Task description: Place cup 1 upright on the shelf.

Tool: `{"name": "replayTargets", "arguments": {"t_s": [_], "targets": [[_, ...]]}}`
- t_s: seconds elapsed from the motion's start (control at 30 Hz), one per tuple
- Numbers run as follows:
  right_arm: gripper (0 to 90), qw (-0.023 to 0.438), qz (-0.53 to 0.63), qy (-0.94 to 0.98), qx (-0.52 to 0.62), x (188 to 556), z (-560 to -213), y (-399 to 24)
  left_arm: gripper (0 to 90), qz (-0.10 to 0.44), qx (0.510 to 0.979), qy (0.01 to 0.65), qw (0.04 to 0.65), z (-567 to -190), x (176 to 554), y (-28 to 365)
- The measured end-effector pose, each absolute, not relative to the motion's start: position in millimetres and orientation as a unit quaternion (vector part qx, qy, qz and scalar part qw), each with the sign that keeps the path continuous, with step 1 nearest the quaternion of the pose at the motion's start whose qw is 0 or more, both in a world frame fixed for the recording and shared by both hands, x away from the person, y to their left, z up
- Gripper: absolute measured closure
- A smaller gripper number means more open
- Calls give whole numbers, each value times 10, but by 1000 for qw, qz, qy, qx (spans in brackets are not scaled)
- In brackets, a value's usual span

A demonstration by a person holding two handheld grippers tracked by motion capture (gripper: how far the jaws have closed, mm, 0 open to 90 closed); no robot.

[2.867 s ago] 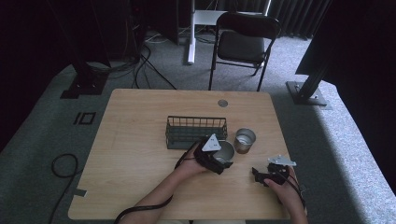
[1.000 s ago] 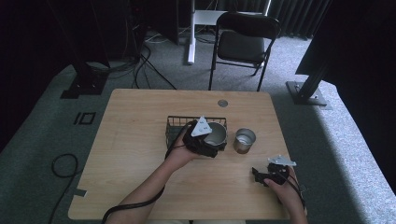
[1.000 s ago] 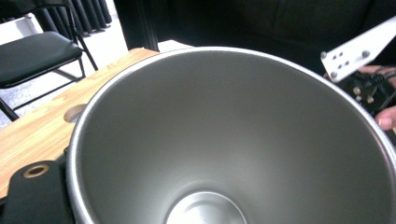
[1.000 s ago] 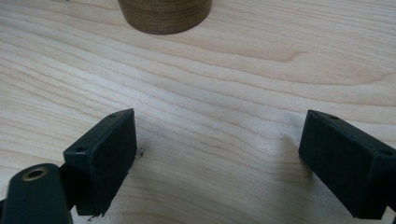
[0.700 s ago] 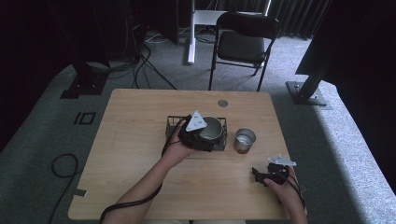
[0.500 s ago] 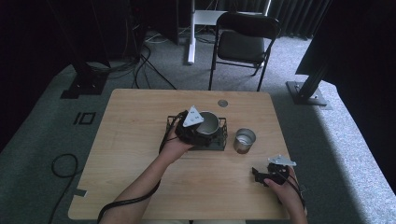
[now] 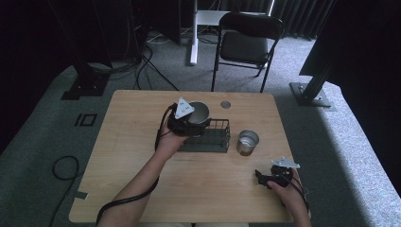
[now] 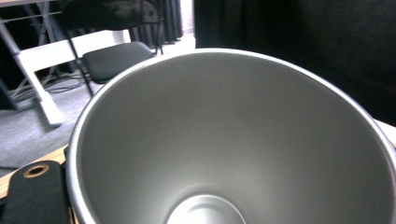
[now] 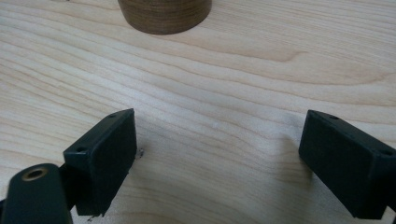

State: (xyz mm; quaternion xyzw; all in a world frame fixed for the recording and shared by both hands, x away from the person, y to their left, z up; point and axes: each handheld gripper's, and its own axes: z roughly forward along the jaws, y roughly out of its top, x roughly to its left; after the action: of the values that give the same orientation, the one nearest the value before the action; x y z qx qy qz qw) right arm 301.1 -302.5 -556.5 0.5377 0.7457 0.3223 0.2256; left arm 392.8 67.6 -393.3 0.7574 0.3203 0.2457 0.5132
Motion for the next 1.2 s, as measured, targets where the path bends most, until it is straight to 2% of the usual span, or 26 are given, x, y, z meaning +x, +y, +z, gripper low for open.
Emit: {"name": "replayTargets", "arguments": {"t_s": [0.33,0.9,1.2], "targets": [[110,225,322,746,538,3011,-5565,-3025,140,278,741,366,490,-4004,4026,772],[110,225,322,746,538,3010,-5564,-3024,140,280,713,443,466,-4423,4197,922],[110,225,322,746,538,3010,-5564,-3024,140,282,712,456,453,-4599,4182,894]]}}
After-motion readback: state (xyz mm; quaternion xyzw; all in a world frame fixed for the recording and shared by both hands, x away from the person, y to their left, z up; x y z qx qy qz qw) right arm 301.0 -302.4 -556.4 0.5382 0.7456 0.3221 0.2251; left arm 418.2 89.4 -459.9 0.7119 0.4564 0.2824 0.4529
